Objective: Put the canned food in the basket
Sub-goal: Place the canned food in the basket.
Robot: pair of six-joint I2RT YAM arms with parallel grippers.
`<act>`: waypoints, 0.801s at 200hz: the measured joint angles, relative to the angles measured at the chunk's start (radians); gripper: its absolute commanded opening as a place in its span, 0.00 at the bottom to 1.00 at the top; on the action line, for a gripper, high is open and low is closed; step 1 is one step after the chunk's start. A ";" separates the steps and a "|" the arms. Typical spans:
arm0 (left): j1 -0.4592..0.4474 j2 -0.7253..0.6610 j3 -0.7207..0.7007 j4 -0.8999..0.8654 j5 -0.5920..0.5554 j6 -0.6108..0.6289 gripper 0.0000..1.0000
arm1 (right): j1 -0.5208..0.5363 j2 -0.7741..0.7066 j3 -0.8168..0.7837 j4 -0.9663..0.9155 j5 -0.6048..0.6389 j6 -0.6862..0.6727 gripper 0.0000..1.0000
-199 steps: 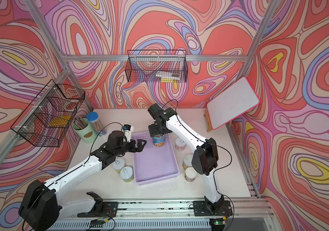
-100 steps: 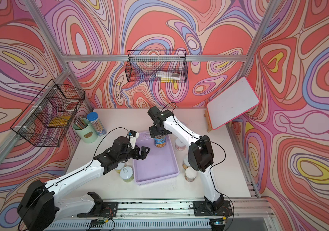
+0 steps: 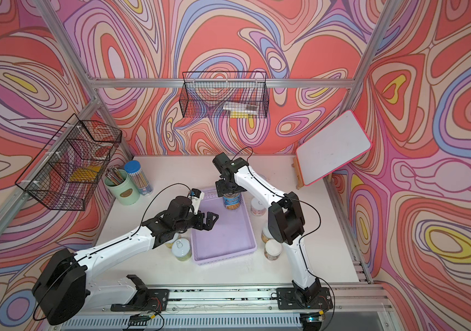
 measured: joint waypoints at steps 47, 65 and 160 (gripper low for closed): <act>-0.008 0.010 0.001 0.000 -0.005 0.000 0.99 | -0.002 0.000 -0.030 0.031 0.000 0.004 0.37; -0.010 0.010 0.002 0.000 -0.008 0.000 0.99 | -0.003 -0.002 -0.036 0.039 0.000 0.005 0.39; -0.014 0.024 0.004 -0.001 -0.017 0.000 0.99 | -0.003 -0.018 -0.068 0.070 0.001 0.015 0.84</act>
